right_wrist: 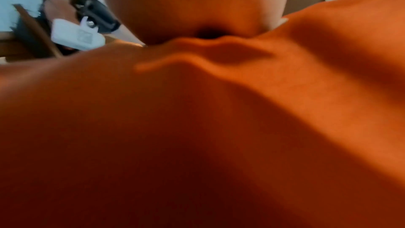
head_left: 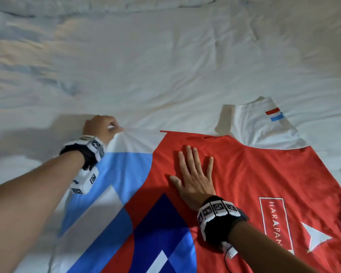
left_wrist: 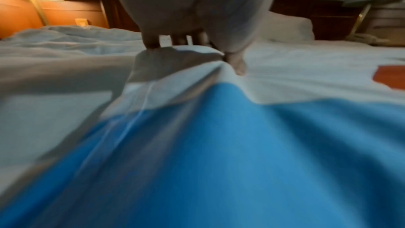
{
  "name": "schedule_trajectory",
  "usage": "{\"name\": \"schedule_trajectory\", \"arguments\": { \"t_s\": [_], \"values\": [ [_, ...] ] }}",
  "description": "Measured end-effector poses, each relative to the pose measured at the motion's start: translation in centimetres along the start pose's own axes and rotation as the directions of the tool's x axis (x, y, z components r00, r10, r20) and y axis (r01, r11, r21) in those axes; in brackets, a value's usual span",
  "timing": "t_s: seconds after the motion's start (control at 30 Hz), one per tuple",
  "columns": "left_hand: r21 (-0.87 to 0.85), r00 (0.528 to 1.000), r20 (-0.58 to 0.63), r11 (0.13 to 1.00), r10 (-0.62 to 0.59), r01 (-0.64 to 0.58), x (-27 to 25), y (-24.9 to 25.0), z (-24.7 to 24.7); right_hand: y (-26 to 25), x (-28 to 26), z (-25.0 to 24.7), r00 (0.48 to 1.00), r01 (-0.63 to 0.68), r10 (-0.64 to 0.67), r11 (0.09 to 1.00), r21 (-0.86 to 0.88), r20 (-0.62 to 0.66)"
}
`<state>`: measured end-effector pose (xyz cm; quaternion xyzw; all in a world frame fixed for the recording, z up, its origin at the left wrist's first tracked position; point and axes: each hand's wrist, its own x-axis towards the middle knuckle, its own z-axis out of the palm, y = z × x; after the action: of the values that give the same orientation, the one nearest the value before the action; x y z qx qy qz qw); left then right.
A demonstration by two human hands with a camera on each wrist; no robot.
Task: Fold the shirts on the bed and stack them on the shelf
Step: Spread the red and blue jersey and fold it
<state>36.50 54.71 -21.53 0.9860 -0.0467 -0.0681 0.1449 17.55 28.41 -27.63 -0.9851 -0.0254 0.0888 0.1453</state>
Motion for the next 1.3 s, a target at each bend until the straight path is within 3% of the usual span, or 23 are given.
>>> {"name": "schedule_trajectory", "arguments": {
  "t_s": [0.07,0.13,0.2,0.23,0.3,0.4,0.53,0.57,0.63,0.73,0.8,0.87,0.93,1.0,1.03,1.1,1.17,1.2,1.27,1.3],
  "values": [
    [0.171,0.990,-0.124,0.984,0.061,-0.039,-1.9,2.4,1.6,0.0,0.3,0.0,1.000,-0.021,0.021,1.000,0.007,0.003],
    [0.092,0.962,-0.122,0.967,0.246,-0.236,-5.6,7.5,4.0,0.3,0.4,0.3,1.000,-0.023,0.023,1.000,-0.002,0.010],
    [0.005,0.911,0.136,0.920,0.388,-0.393,-9.4,12.2,6.5,0.6,0.4,0.6,0.999,-0.011,0.012,1.000,-0.027,0.034],
    [0.013,0.889,0.267,0.921,0.371,-0.389,-10.7,13.2,7.5,0.6,0.4,0.6,1.000,-0.008,0.008,0.999,-0.033,0.023],
    [0.076,0.907,0.338,0.953,0.251,-0.293,-10.9,11.6,8.3,0.6,0.4,0.5,0.999,-0.018,0.020,0.998,-0.053,0.036],
    [0.234,0.978,0.210,0.971,0.003,-0.054,-8.1,3.3,7.1,0.3,0.6,0.4,0.996,-0.045,0.050,0.997,-0.063,0.077],
    [0.259,0.939,0.085,0.917,-0.333,0.302,-6.0,-4.7,3.1,0.2,0.8,0.5,0.990,-0.069,0.080,0.993,-0.096,0.113],
    [0.232,0.947,0.025,0.923,-0.321,0.307,-6.4,-4.5,3.3,0.2,0.8,0.5,0.989,-0.071,0.082,0.993,-0.098,0.121],
    [0.173,0.987,-0.085,0.973,-0.138,0.151,-8.5,-1.1,4.8,0.1,0.8,0.4,0.990,-0.070,0.080,0.993,-0.092,0.112],
    [0.153,0.988,-0.025,0.977,0.151,-0.145,-15.7,6.8,9.0,0.1,0.7,0.3,0.990,-0.067,0.079,0.992,-0.107,0.113],
    [0.164,0.980,0.041,0.966,0.193,-0.198,-19.7,8.7,10.5,0.2,0.8,0.5,0.990,-0.073,0.086,0.990,-0.118,0.108],
    [0.197,0.989,0.032,0.969,0.142,-0.146,-20.1,5.2,10.4,0.2,0.8,0.6,0.990,-0.074,0.088,0.990,-0.123,0.109],
    [0.278,0.999,-0.038,0.960,-0.022,0.031,-19.2,-0.9,9.3,0.2,0.8,0.4,0.989,-0.083,0.095,0.990,-0.110,0.111],
    [0.271,0.973,-0.117,0.937,-0.198,0.223,-18.7,-7.0,7.2,-0.1,0.3,0.0,0.983,-0.126,0.134,0.989,-0.077,0.123],
    [0.228,0.954,-0.158,0.931,-0.255,0.286,-18.9,-8.8,6.2,-0.4,-0.3,-0.2,0.979,-0.157,0.162,0.986,-0.054,0.122],
    [0.124,0.939,-0.151,0.936,-0.311,0.330,-20.1,-7.8,5.3,-1.5,-2.6,-0.5,0.974,-0.205,0.204,0.979,0.006,0.102],
    [0.098,0.968,-0.165,0.973,-0.191,0.209,-22.6,-2.1,6.0,-3.1,-6.5,0.0,0.979,-0.200,0.197,0.978,0.061,0.058],
    [0.113,0.984,-0.162,0.989,-0.076,0.095,-24.4,1.1,7.2,-3.9,-8.8,0.5,0.982,-0.184,0.181,0.980,0.070,0.049],
    [0.100,0.993,-0.072,0.991,0.093,-0.085,-28.6,6.8,9.8,-4.9,-13.5,2.1,0.987,-0.153,0.151,0.987,0.041,0.046],
    [0.089,0.993,-0.026,0.990,0.114,-0.111,-30.2,7.9,10.8,-5.0,-15.5,3.0,0.987,-0.153,0.153,0.988,0.009,0.045]
  ]
}}
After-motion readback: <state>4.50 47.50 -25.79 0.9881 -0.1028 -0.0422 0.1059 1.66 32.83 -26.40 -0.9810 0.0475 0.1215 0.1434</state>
